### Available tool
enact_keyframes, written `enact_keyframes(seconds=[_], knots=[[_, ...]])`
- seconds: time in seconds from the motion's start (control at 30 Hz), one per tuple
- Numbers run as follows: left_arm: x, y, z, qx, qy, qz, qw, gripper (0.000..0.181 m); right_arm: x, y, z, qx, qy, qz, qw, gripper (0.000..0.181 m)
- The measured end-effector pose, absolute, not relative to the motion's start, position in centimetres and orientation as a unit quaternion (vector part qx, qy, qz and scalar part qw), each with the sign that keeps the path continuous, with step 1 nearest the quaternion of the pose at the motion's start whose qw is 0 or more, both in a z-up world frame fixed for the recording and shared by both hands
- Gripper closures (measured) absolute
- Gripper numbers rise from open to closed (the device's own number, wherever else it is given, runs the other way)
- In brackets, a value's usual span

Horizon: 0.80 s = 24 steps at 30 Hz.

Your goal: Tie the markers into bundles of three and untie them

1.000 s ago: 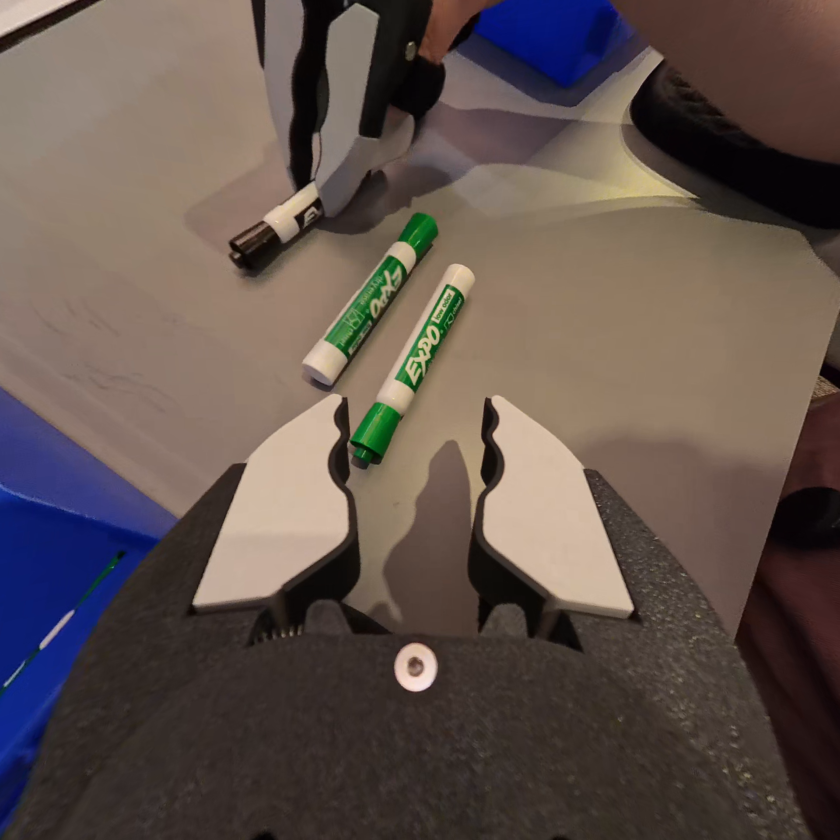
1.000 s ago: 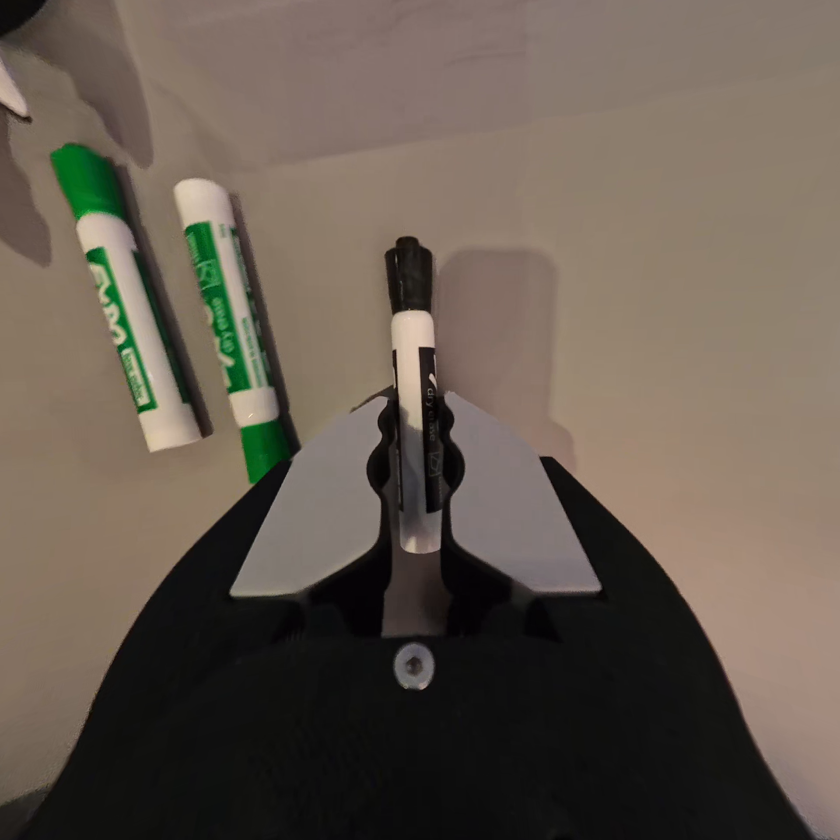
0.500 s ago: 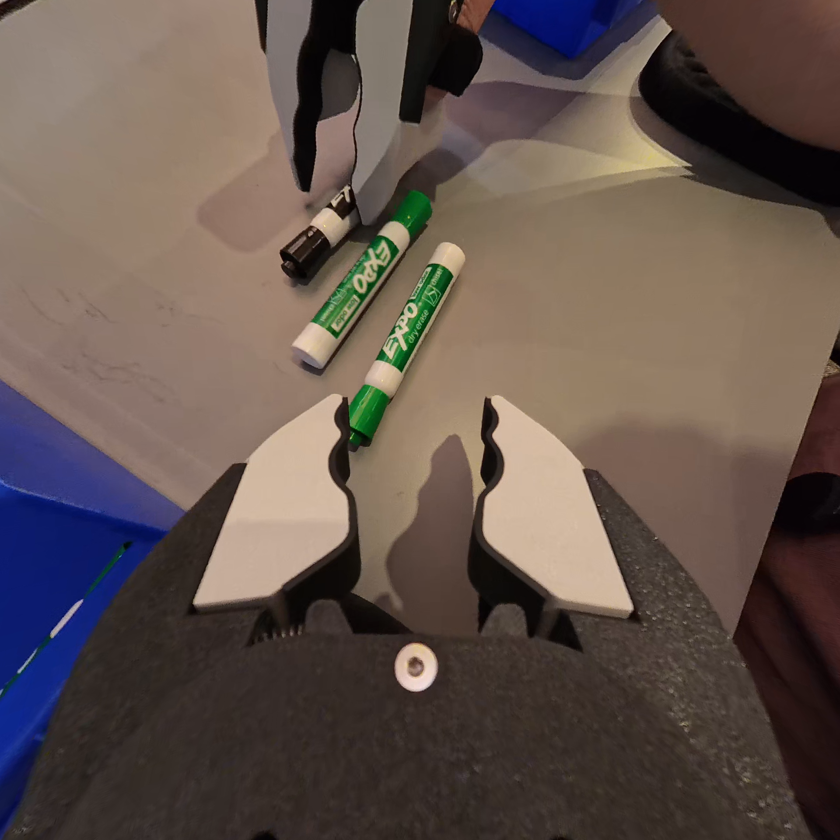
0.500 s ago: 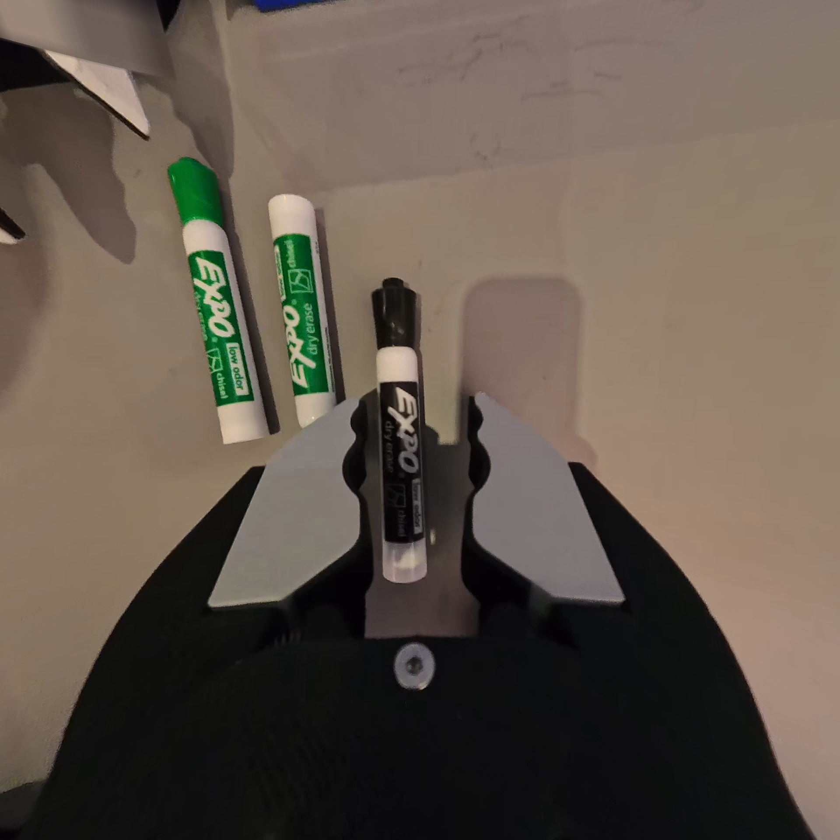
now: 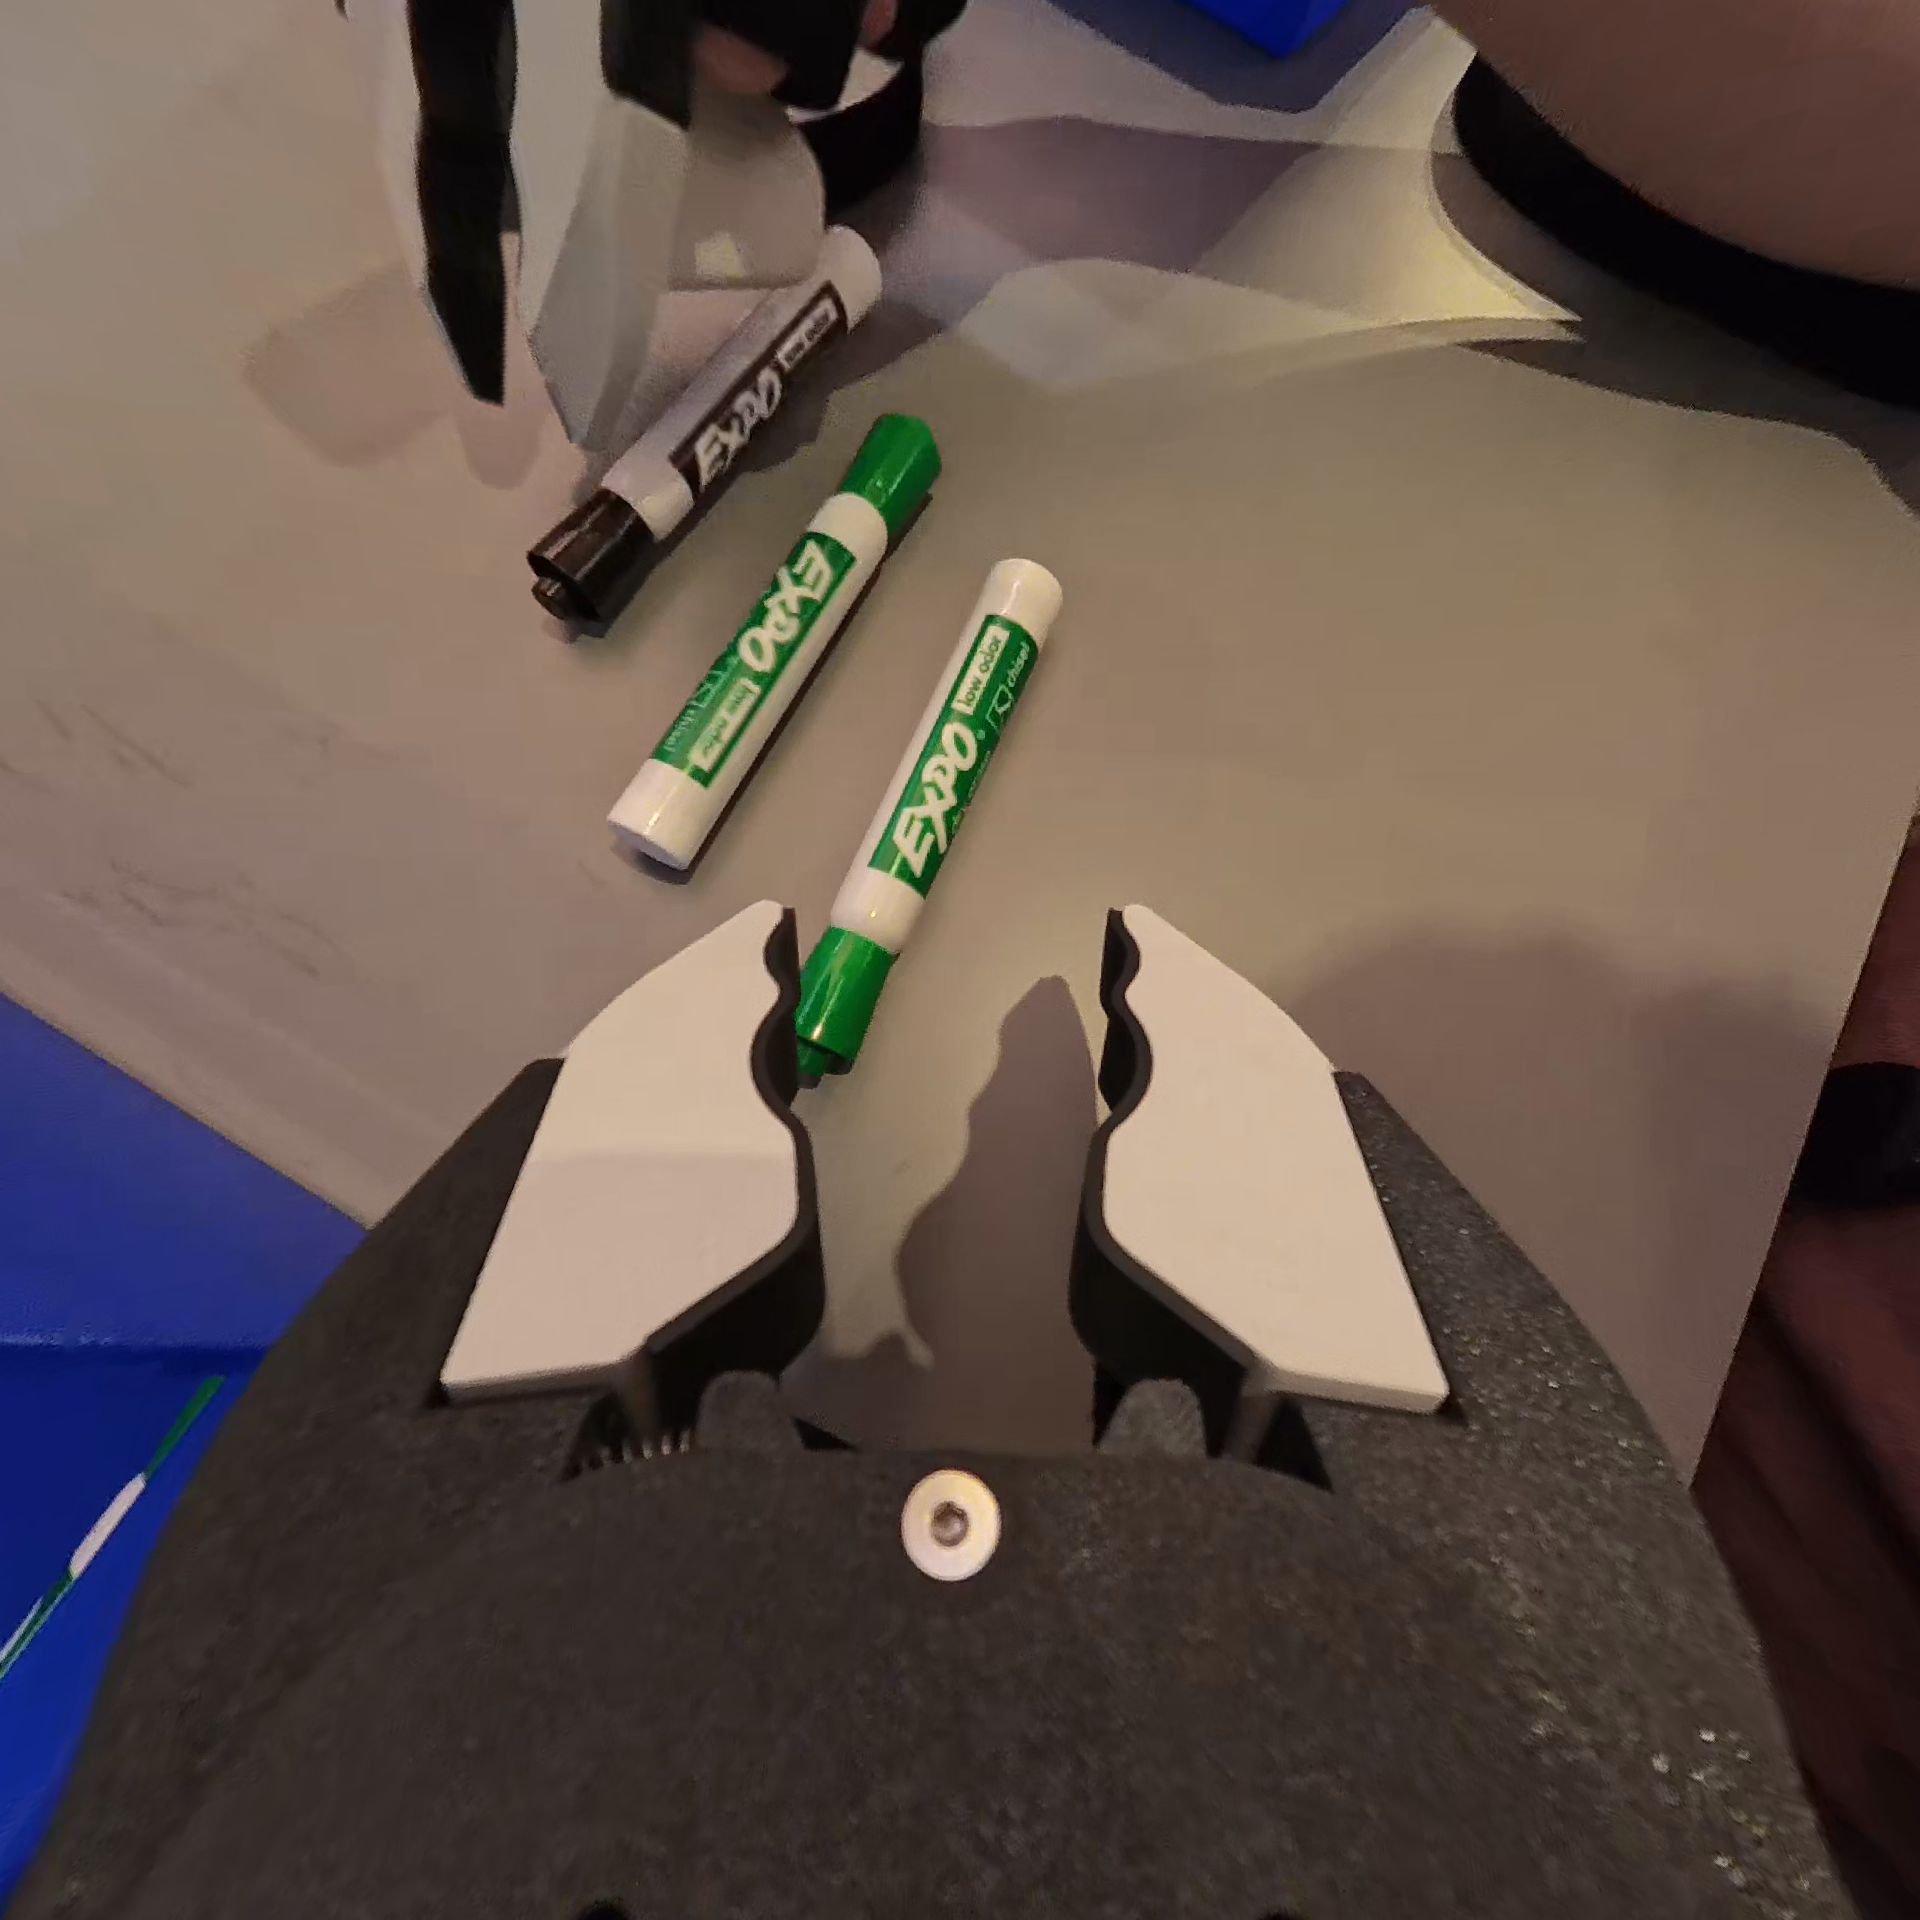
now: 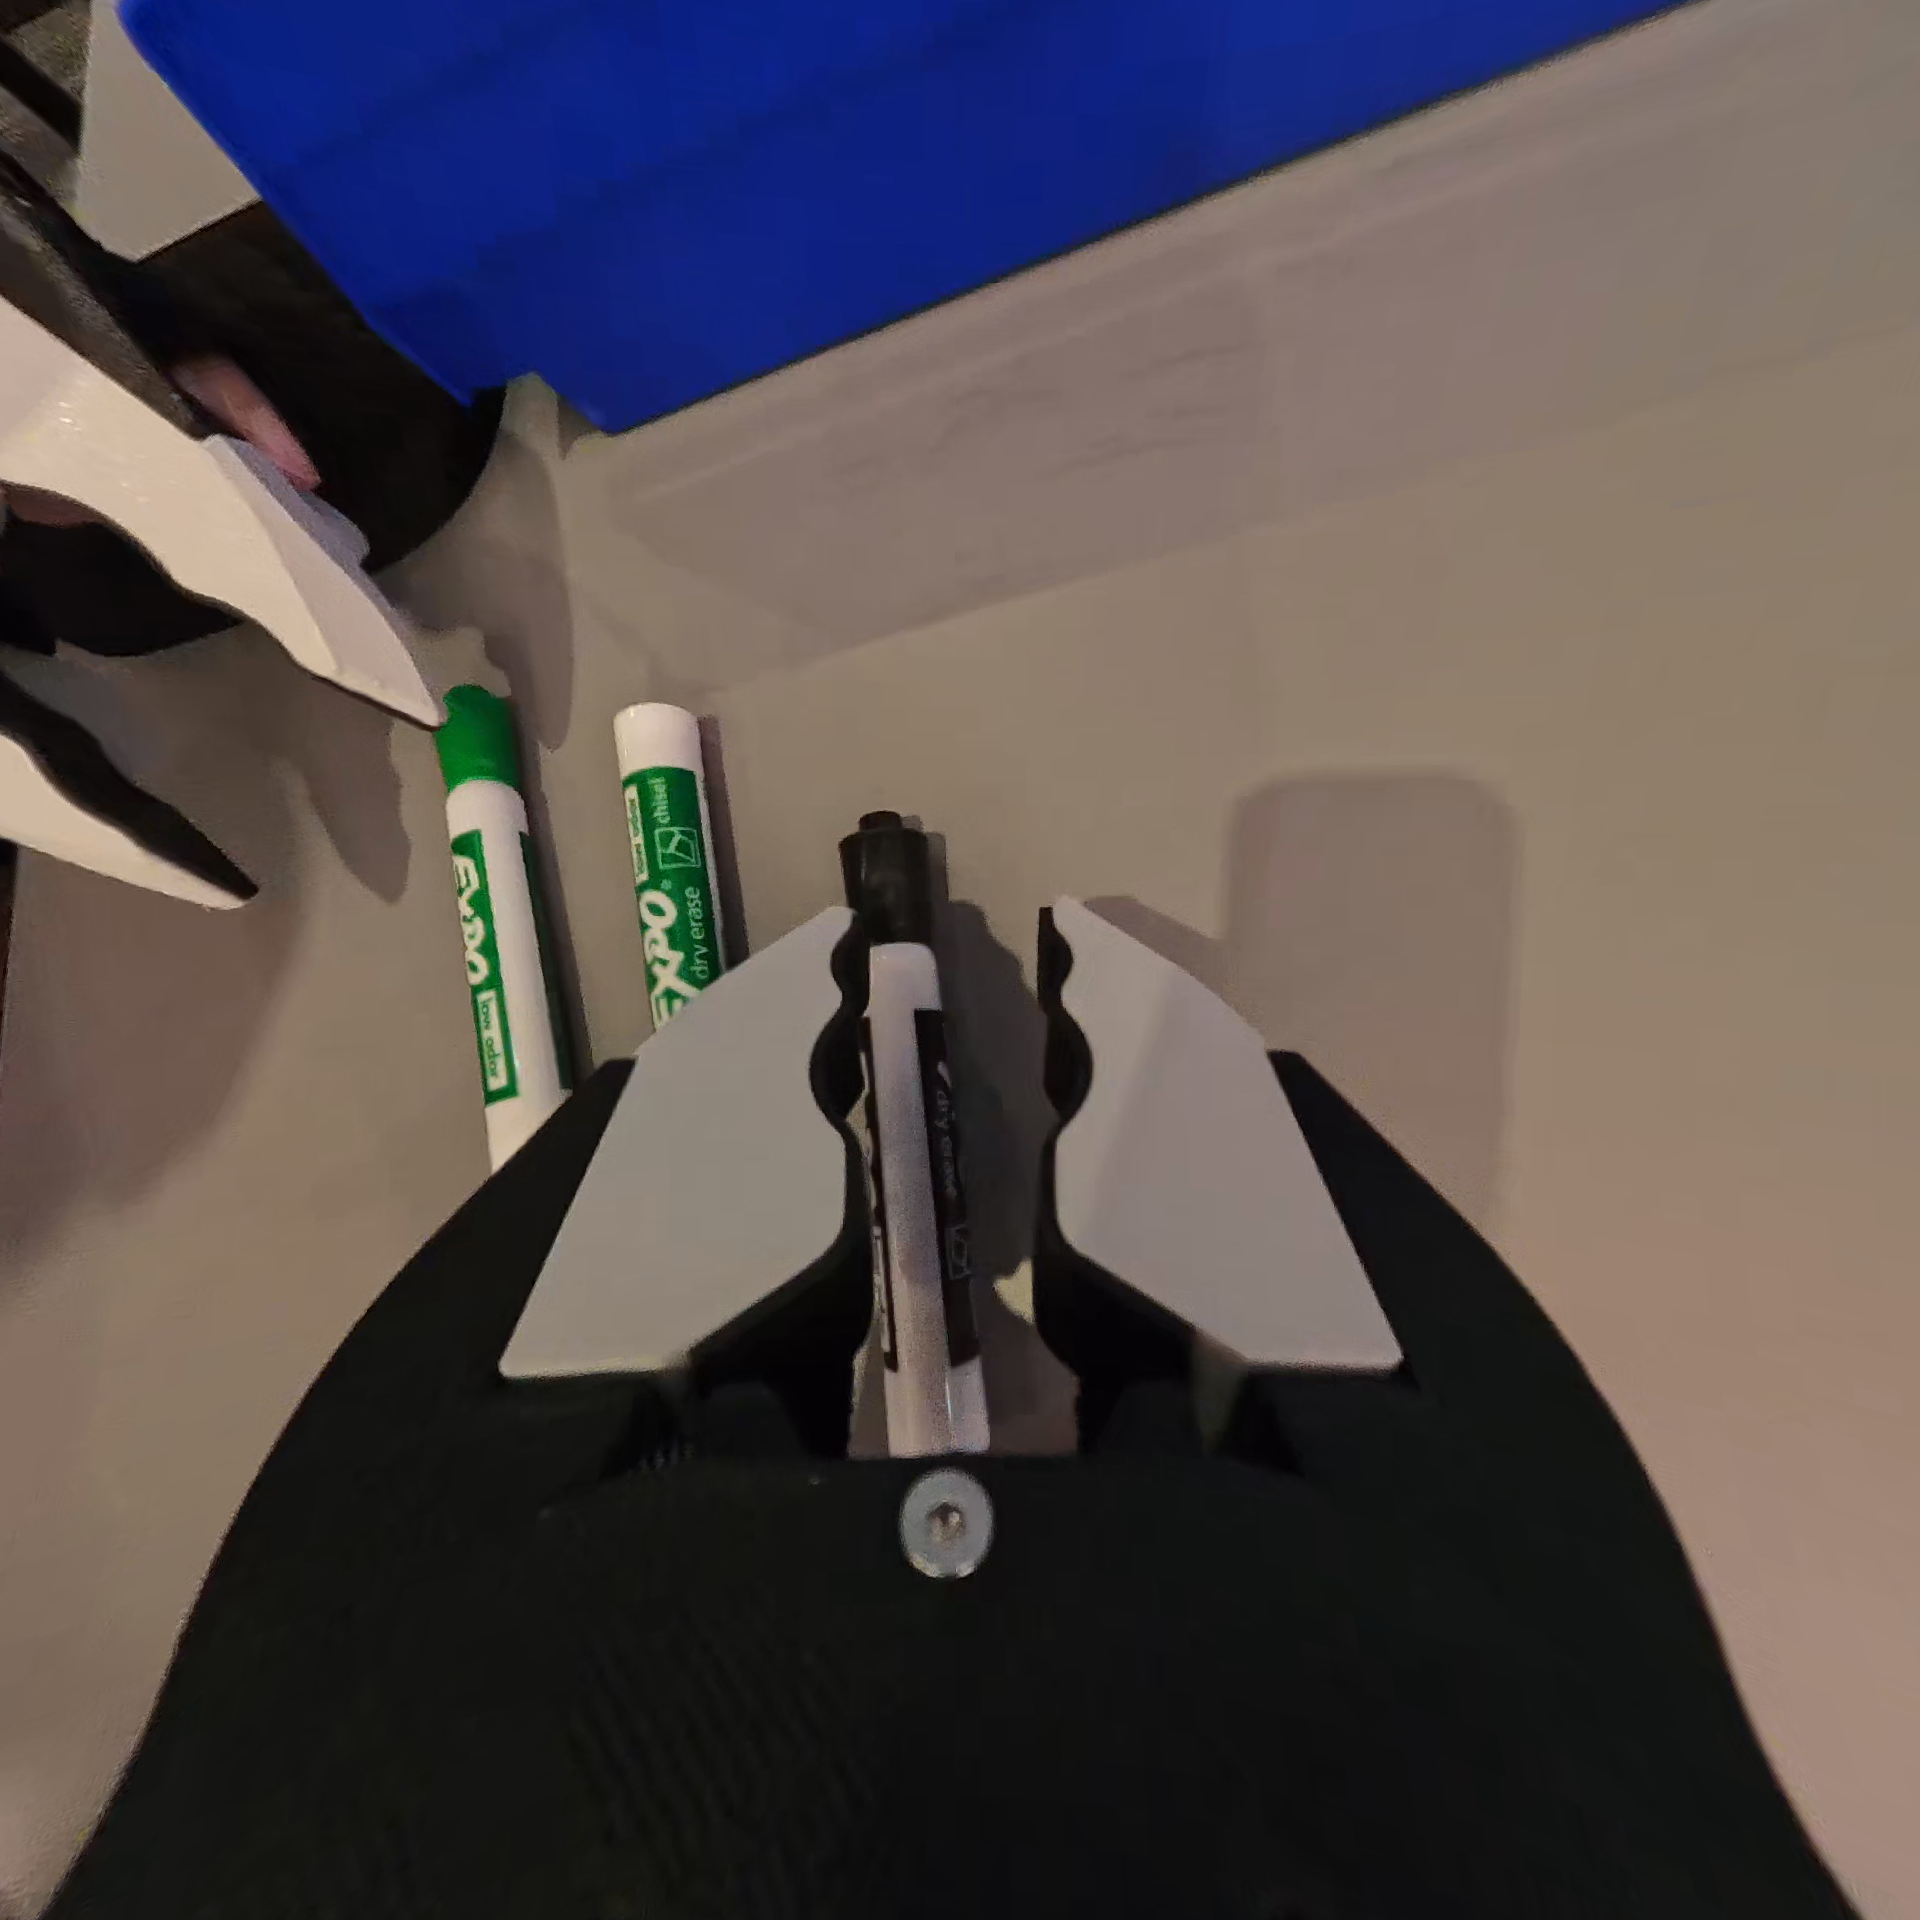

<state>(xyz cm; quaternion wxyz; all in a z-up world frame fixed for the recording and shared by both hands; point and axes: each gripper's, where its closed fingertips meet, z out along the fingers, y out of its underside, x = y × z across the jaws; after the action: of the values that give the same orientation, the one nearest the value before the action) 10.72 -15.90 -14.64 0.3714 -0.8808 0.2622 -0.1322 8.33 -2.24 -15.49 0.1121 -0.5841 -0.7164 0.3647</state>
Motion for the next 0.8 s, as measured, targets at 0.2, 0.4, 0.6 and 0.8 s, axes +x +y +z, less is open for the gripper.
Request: enact_keyframes(seconds=[0.2,0.4,0.6,0.8], knots=[[10.6,-15.9,-14.7,-0.882,0.260,-0.130,0.370,0.125,8.9,-2.9,-17.2,-0.576,-0.736,0.348,0.075,0.152],[9.9,-16.0,-14.4,-0.884,0.249,-0.129,0.375,0.125,9.2,-3.0,-14.9,-0.552,-0.741,0.357,0.137,0.142],[9.4,-16.5,-14.8,-0.888,0.249,-0.125,0.365,0.125,11.2,-5.6,-13.3,-0.480,-0.788,0.342,0.179,0.145],[9.2,-16.5,-14.8,-0.889,0.245,-0.123,0.366,0.125,12.0,-7.9,-16.4,-0.452,-0.833,0.280,0.152,0.155]])
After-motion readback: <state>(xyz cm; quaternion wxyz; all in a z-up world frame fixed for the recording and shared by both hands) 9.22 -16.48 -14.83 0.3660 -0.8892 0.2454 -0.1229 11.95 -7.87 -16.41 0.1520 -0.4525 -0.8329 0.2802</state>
